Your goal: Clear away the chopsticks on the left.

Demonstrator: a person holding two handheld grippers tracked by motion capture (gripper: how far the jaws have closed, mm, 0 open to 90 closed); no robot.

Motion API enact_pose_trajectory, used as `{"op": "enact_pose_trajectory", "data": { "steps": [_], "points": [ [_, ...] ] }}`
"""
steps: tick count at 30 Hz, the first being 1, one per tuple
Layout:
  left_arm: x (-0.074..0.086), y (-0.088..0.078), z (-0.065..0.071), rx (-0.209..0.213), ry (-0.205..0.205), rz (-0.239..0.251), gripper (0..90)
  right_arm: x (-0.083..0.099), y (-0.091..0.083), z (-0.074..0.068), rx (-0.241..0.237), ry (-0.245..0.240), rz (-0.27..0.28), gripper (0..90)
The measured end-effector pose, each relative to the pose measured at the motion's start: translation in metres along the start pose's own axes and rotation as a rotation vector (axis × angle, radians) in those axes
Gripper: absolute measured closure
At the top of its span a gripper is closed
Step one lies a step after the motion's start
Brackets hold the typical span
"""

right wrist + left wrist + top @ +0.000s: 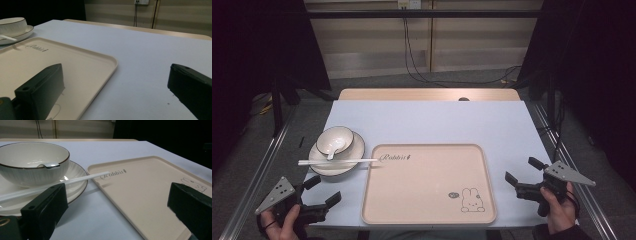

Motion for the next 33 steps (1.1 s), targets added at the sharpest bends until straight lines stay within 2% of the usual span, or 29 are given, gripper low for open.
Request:
{"op": "enact_pose_trajectory", "data": {
  "steps": [6, 9, 12, 14, 15, 18, 19, 20, 23, 25, 28, 29, 31, 32, 33],
  "points": [
    [0.000, -0.001, 0.000, -0.005, -0.001, 0.007, 2.2, -0.001, -0.001, 0.000, -0.012, -0.007, 0.008, 0.2],
    [0.001, -0.003, -0.002, -0.008, -0.035, 0.025, 2.0, 0.000, 0.000, -0.001, -0.015, -0.009, 0.005, 0.1],
    [0.001, -0.005, -0.004, -0.020, -0.049, 0.040, 2.1, 0.000, -0.001, -0.001, -0.015, -0.012, 0.005, 0.0],
    [0.002, -0.004, -0.008, 0.076, -0.071, 0.032, 2.3, 0.000, 0.000, -0.001, -0.017, -0.008, 0.000, 0.0],
    [0.002, -0.003, -0.008, 0.083, -0.085, 0.036, 2.4, 0.000, 0.000, -0.001, -0.019, -0.007, -0.003, 0.0],
    [0.002, -0.001, -0.008, 0.109, -0.080, 0.014, 2.5, 0.000, 0.000, -0.001, -0.020, 0.006, 0.003, 0.0],
    [0.002, 0.002, -0.007, 0.132, -0.062, -0.009, 2.4, 0.000, 0.000, -0.001, -0.020, 0.007, 0.004, 0.0],
    [0.001, 0.003, -0.006, 0.136, -0.063, -0.021, 2.4, 0.000, 0.000, -0.001, -0.020, 0.001, 0.002, 0.0],
    [0.000, 0.003, -0.007, 0.134, -0.006, -0.080, 2.3, 0.000, 0.000, -0.002, -0.024, 0.006, 0.004, 0.0],
    [-0.003, 0.000, -0.010, 0.152, -0.004, -0.063, 2.3, -0.001, 0.000, -0.003, -0.032, 0.002, 0.009, 0.0],
    [-0.009, -0.003, -0.014, 0.137, 0.033, -0.061, 2.3, -0.001, 0.000, -0.003, -0.042, -0.007, 0.011, 0.0],
    [-0.009, -0.003, -0.014, 0.137, 0.033, -0.061, 2.3, -0.001, 0.000, -0.004, -0.044, -0.011, 0.010, 0.0],
    [-0.015, -0.004, -0.018, 0.141, 0.081, -0.098, 2.3, -0.001, 0.001, -0.004, -0.049, -0.020, 0.011, 0.0],
    [-0.015, -0.004, -0.018, 0.141, 0.081, -0.098, 2.3, -0.001, 0.001, -0.004, -0.049, -0.020, 0.011, 0.0],
    [-0.018, -0.004, -0.020, 0.137, 0.108, -0.107, 2.3, 0.000, 0.001, -0.005, -0.055, -0.019, 0.006, 0.1]
  ]
}}
Point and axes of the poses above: each handheld gripper's, and its own axes: y roughly forward along the jaws, x roughly out of its underside, z roughly to its right, the point moved 3 cm from there along y, roughly forward along the jaws, and after that the axes turned 4 degrees about x, right-handed, at the moved point
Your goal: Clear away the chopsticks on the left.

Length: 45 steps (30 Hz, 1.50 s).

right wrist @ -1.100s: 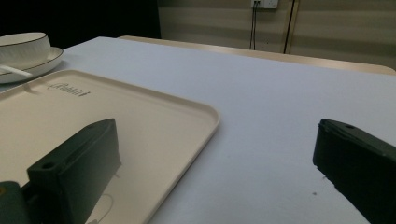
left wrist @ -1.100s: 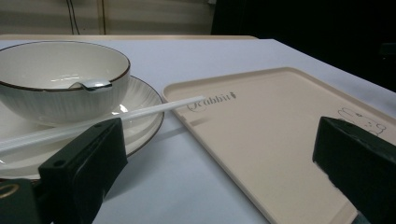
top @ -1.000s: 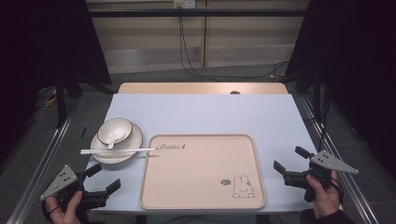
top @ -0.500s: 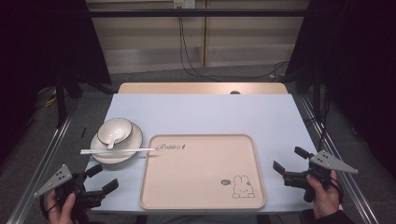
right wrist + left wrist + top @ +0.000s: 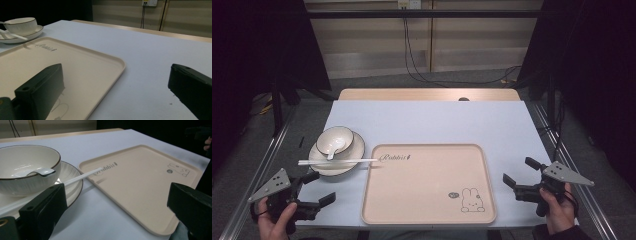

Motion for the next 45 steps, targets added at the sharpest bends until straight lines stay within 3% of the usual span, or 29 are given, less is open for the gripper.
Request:
{"op": "enact_pose_trajectory", "data": {
  "steps": [3, 13, 14, 18, 21, 23, 28, 31, 34, 37, 41, 45],
  "points": [
    [-0.004, 0.001, -0.005, 0.031, 0.023, -0.031, 2.4, 0.000, 0.000, -0.001, -0.001, 0.002, 0.000, 0.1],
    [-0.009, 0.001, -0.030, 0.022, 0.101, -0.124, 3.0, 0.000, 0.000, -0.002, -0.012, -0.002, 0.005, 0.2],
    [-0.011, 0.002, -0.037, 0.011, 0.128, -0.136, 3.0, 0.000, 0.000, -0.002, -0.013, -0.004, 0.003, 0.2],
    [-0.012, 0.004, -0.052, 0.001, 0.140, -0.194, 3.0, 0.000, 0.001, -0.003, -0.020, -0.003, 0.002, 0.2],
    [-0.011, 0.007, -0.059, 0.007, 0.125, -0.207, 5.5, 0.000, 0.002, -0.004, -0.022, -0.001, -0.001, 0.2],
    [-0.011, 0.009, -0.068, 0.012, 0.154, -0.235, 5.5, 0.001, 0.002, -0.004, -0.027, -0.002, -0.002, 0.2],
    [-0.009, 0.014, -0.082, 0.019, 0.163, -0.270, 9.5, 0.001, 0.002, -0.004, -0.029, -0.004, -0.004, 0.2],
    [-0.006, 0.017, -0.088, 0.040, 0.193, -0.298, 17.4, 0.001, 0.002, -0.004, -0.031, -0.002, -0.004, 0.2],
    [-0.006, 0.019, -0.094, 0.028, 0.217, -0.315, 24.8, 0.001, 0.003, -0.004, -0.032, -0.001, -0.004, 0.2],
    [-0.007, 0.021, -0.098, 0.043, 0.204, -0.321, 35.7, 0.001, 0.003, -0.003, -0.033, 0.001, -0.004, 0.2],
    [-0.007, 0.026, -0.101, 0.046, 0.249, -0.368, 50.0, 0.001, 0.003, -0.003, -0.036, 0.005, -0.001, 0.2],
    [-0.007, 0.031, -0.103, 0.015, 0.267, -0.368, 56.1, 0.001, 0.003, -0.004, -0.041, 0.007, -0.007, 0.2]
  ]
}}
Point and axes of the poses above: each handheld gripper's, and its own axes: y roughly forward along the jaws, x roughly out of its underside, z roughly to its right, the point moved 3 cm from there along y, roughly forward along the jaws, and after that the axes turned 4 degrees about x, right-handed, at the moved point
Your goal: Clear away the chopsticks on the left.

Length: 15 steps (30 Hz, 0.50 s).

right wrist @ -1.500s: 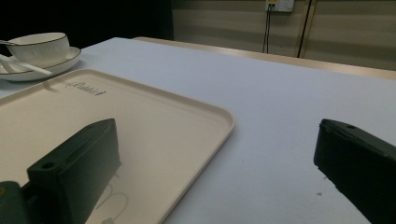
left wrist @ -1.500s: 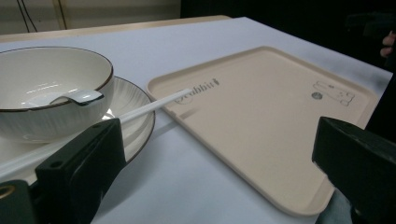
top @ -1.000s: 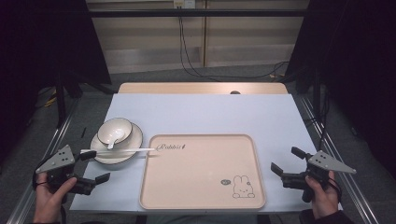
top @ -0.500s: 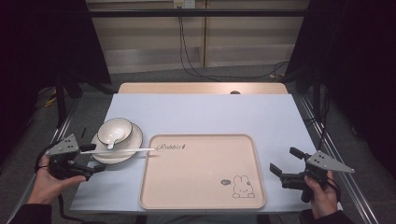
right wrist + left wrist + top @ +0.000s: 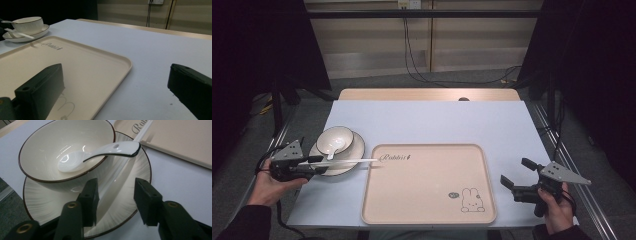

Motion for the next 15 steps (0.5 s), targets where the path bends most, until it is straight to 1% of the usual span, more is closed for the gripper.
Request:
{"op": "enact_pose_trajectory", "data": {
  "steps": [1, 2, 4, 7, 9, 10, 11, 12, 15],
  "points": [
    [0.0000, 0.0000, 0.0000, 0.000, 0.000, 0.000, 58.8, 0.0000, 0.0000, 0.0000, 0.000, 0.000, 0.000, 0.2],
    [-0.0008, 0.0019, 0.0006, 0.001, 0.025, -0.028, 62.2, 0.0002, 0.0003, -0.0002, 0.003, 0.003, -0.003, 0.2],
    [-0.0009, 0.0039, 0.0008, 0.005, 0.040, -0.030, 65.6, 0.0002, 0.0003, -0.0001, 0.002, 0.003, -0.002, 0.3],
    [-0.0002, 0.0050, -0.0012, -0.001, 0.052, -0.042, 67.1, 0.0003, 0.0002, -0.0007, -0.003, 0.003, -0.004, 0.2],
    [0.0004, 0.0060, -0.0017, 0.004, 0.048, -0.038, 67.1, 0.0005, 0.0009, -0.0009, -0.008, -0.002, -0.006, 0.2],
    [0.0006, 0.0065, -0.0019, 0.008, 0.054, -0.053, 67.0, 0.0007, 0.0009, -0.0010, -0.012, -0.006, -0.009, 0.2],
    [0.0008, 0.0080, -0.0026, 0.005, 0.068, -0.057, 67.2, 0.0008, 0.0010, -0.0008, -0.013, -0.012, -0.010, 0.2],
    [0.0005, 0.0081, -0.0034, 0.003, 0.073, -0.068, 67.6, 0.0008, 0.0011, -0.0008, -0.015, -0.014, -0.011, 0.3],
    [0.0002, 0.0088, -0.0053, 0.012, 0.075, -0.058, 69.9, 0.0009, 0.0013, -0.0012, -0.015, -0.014, -0.012, 0.2]
  ]
}}
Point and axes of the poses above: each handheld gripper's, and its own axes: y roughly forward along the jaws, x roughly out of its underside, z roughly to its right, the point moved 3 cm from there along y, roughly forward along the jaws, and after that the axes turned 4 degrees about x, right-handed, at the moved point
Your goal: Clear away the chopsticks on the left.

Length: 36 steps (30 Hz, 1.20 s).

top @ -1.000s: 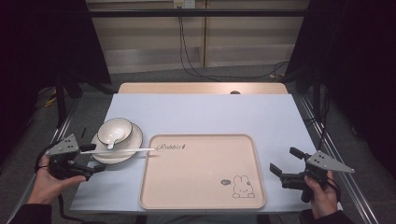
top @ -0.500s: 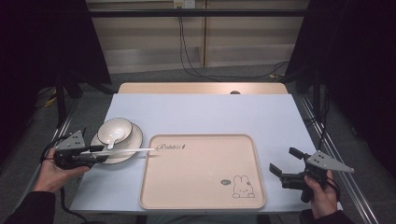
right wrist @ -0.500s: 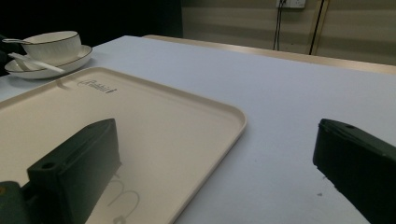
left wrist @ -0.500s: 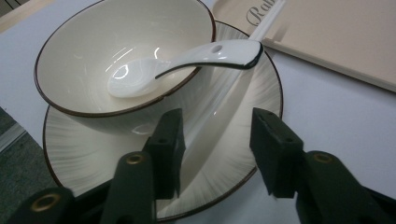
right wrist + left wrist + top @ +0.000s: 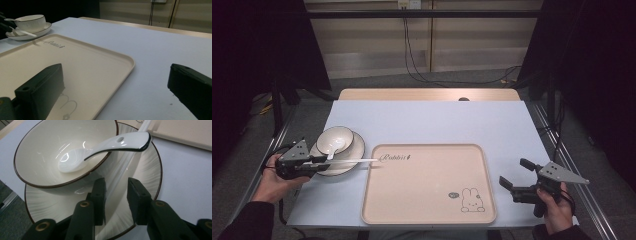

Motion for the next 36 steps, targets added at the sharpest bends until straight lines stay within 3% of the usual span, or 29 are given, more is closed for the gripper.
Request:
{"op": "enact_pose_trajectory", "data": {
  "steps": [8, 11, 14, 22, 25, 32, 36],
  "points": [
    [-0.001, 0.001, 0.001, 0.008, 0.025, -0.011, 68.5, 0.000, 0.000, 0.000, 0.001, -0.001, -0.004, 0.4],
    [0.001, 0.001, 0.002, -0.011, 0.035, -0.001, 66.5, 0.000, 0.000, 0.000, 0.000, -0.002, -0.004, 0.9],
    [0.005, 0.000, 0.001, -0.033, 0.020, 0.005, 66.0, 0.000, 0.000, 0.000, 0.000, 0.000, -0.005, 1.1],
    [0.004, 0.006, 0.002, -0.007, 0.036, -0.019, 70.8, 0.000, 0.001, -0.001, -0.009, 0.009, -0.008, 1.2],
    [0.001, 0.011, 0.005, 0.027, 0.067, -0.053, 73.7, 0.001, 0.000, 0.000, -0.007, 0.005, -0.010, 1.2],
    [-0.005, 0.016, 0.007, 0.051, 0.054, -0.058, 76.3, 0.001, 0.001, -0.001, -0.011, 0.011, -0.009, 1.2],
    [-0.007, 0.020, 0.008, 0.081, 0.071, -0.073, 76.5, 0.001, 0.001, -0.001, -0.010, 0.012, -0.010, 1.2]
  ]
}}
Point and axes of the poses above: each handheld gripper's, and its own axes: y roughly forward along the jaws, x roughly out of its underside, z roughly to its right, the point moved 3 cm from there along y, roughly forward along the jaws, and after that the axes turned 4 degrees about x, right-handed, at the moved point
